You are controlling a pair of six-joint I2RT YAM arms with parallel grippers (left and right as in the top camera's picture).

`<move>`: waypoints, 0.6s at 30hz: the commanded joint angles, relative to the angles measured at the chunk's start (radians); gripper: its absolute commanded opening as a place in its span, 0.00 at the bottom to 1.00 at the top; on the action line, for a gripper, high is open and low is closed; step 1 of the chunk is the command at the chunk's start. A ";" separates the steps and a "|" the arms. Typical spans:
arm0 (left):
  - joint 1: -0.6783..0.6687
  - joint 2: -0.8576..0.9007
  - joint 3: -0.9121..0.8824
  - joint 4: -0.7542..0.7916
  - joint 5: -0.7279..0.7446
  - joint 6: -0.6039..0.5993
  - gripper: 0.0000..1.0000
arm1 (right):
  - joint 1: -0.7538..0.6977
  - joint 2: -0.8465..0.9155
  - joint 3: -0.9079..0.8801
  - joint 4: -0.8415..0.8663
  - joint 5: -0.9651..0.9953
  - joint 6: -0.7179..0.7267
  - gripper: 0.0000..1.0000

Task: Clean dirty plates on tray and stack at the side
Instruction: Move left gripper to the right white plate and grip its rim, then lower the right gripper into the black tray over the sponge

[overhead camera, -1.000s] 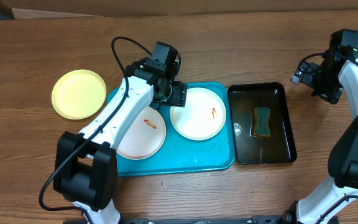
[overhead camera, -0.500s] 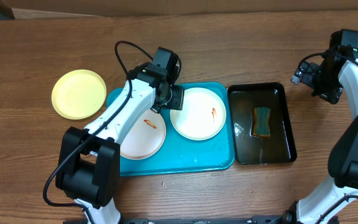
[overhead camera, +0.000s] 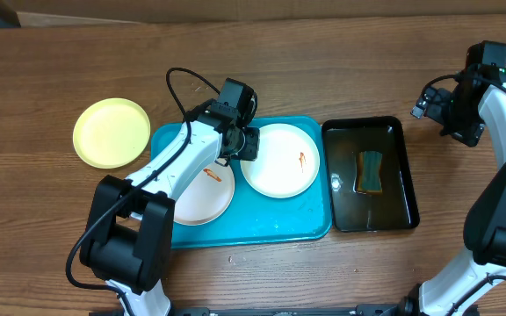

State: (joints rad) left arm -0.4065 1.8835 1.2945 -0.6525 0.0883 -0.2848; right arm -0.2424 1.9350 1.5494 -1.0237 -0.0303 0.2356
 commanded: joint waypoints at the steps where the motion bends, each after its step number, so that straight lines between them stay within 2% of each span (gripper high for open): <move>1: -0.009 0.016 -0.010 0.012 -0.016 0.001 0.43 | -0.004 -0.009 0.019 0.002 -0.006 0.000 1.00; 12: -0.009 0.093 -0.010 0.039 -0.018 0.001 0.42 | -0.004 -0.009 0.019 0.002 -0.006 0.000 1.00; 18: -0.009 0.098 -0.004 0.040 -0.017 0.001 0.30 | -0.004 -0.009 0.019 0.002 -0.006 0.000 1.00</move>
State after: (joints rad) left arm -0.4065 1.9732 1.2945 -0.6121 0.0780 -0.2848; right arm -0.2424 1.9350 1.5494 -1.0237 -0.0303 0.2356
